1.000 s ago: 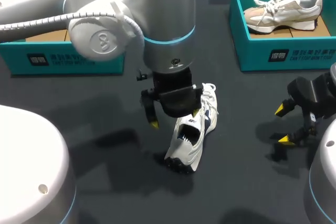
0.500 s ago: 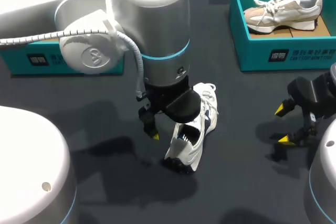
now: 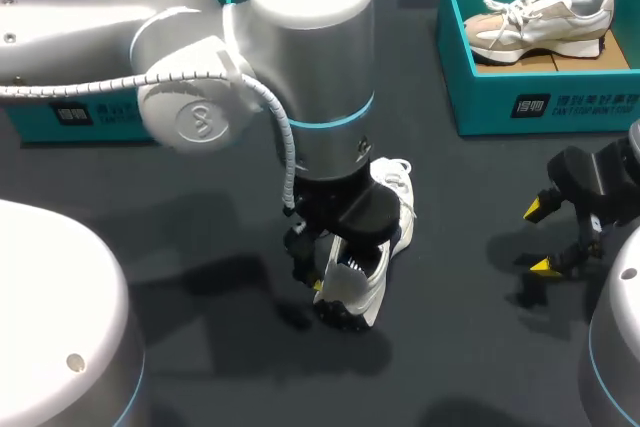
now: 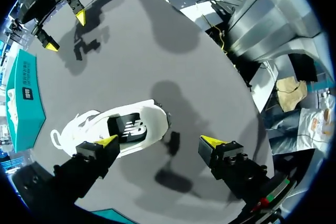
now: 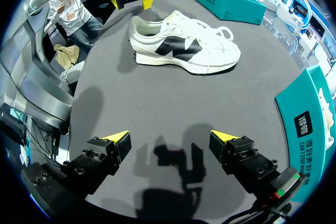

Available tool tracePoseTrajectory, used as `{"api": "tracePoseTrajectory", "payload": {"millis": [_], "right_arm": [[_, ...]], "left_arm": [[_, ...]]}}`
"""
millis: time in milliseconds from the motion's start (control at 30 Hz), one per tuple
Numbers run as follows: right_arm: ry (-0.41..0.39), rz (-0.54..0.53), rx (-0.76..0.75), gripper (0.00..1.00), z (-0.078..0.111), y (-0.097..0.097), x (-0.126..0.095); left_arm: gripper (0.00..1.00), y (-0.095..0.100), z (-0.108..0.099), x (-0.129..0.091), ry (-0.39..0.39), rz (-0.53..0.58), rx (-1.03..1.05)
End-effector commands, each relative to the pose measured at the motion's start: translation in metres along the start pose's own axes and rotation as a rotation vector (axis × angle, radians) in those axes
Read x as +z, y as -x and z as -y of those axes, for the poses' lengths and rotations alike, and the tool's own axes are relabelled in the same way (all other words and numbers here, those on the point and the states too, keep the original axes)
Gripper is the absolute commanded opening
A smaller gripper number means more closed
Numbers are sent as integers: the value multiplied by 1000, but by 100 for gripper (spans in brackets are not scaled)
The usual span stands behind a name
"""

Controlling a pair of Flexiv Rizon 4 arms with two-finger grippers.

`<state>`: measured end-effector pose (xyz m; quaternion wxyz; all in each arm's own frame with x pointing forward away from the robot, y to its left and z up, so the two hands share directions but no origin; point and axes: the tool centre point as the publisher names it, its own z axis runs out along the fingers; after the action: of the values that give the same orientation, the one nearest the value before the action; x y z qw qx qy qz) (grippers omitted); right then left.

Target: Take the shoe out of the shoebox, open the shoe tongue, remove and reinsert the insole, then place the shoe into the shoebox

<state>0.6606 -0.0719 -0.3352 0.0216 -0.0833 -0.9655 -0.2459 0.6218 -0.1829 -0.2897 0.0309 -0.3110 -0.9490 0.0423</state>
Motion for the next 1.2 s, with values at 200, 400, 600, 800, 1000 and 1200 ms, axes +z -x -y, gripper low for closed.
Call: {"api": "tracePoseTrajectory", "payload": {"millis": [200,400,600,800,1000,1200], "right_arm": [[-2,2,0,100,0,-2,-1],[-2,2,0,100,0,-2,-1],[-2,2,0,100,0,-2,-1],[-2,2,0,100,0,-2,-1],[-2,2,0,100,0,-2,-1],[-2,2,0,100,0,-2,-1]], "left_arm": [[100,12,14,27,16,-45,-42],[100,10,16,42,27,-62,-61],[100,4,14,56,28,-83,-81],[99,1,11,67,32,-97,-99],[94,-3,11,74,34,-108,-97],[90,-7,11,82,39,-116,-95]]}}
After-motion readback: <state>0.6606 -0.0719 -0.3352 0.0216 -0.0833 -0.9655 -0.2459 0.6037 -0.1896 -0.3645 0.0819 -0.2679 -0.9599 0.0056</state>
